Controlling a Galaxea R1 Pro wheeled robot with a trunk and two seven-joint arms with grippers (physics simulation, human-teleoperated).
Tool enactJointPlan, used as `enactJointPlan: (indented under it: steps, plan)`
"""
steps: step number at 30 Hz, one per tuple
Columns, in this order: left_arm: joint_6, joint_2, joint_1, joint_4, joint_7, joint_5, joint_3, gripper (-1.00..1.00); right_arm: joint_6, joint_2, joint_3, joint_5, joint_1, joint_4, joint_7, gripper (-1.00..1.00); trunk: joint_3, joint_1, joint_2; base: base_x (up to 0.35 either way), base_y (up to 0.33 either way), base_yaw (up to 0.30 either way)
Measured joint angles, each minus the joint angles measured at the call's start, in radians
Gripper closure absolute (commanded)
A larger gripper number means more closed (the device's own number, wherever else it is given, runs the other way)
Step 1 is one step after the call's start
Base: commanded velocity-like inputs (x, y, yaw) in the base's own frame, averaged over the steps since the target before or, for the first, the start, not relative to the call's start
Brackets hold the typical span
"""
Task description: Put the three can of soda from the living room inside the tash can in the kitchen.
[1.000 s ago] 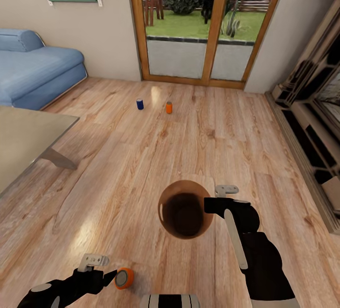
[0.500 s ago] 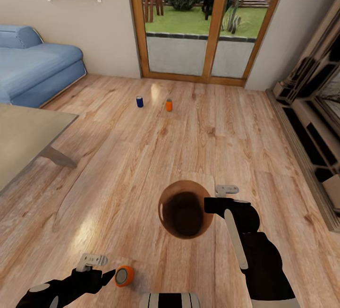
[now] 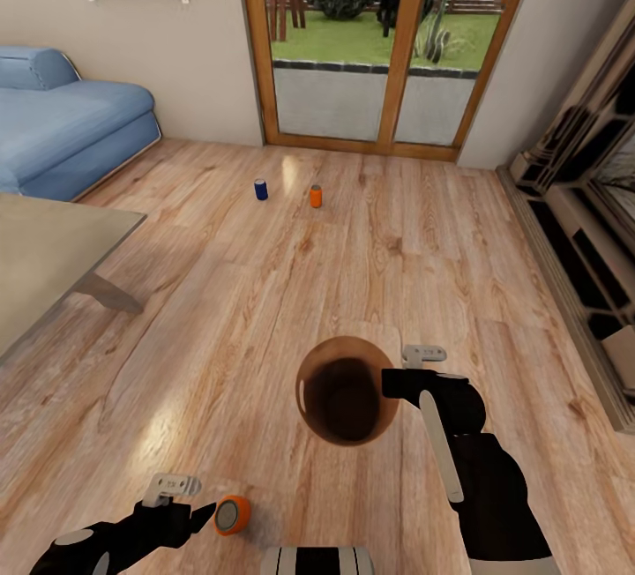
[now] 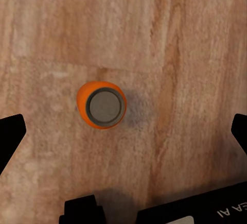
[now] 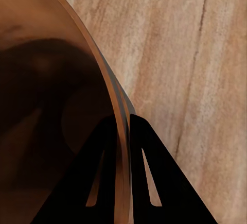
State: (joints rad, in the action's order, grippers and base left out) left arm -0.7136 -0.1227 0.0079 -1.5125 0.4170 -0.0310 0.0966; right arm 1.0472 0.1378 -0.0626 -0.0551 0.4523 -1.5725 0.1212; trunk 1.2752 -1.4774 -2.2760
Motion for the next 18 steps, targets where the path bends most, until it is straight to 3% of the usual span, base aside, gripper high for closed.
enactJointPlan:
  steps: [18]
  plan:
    - [-0.015, 0.008, 0.0, 0.0, 0.002, -0.009, 0.001, -1.0, 0.0, -0.001, 0.001, 0.0, 0.0, -0.001, -0.001, 1.0, 0.0, 0.0, 0.0, 0.0, 0.0, 0.0]
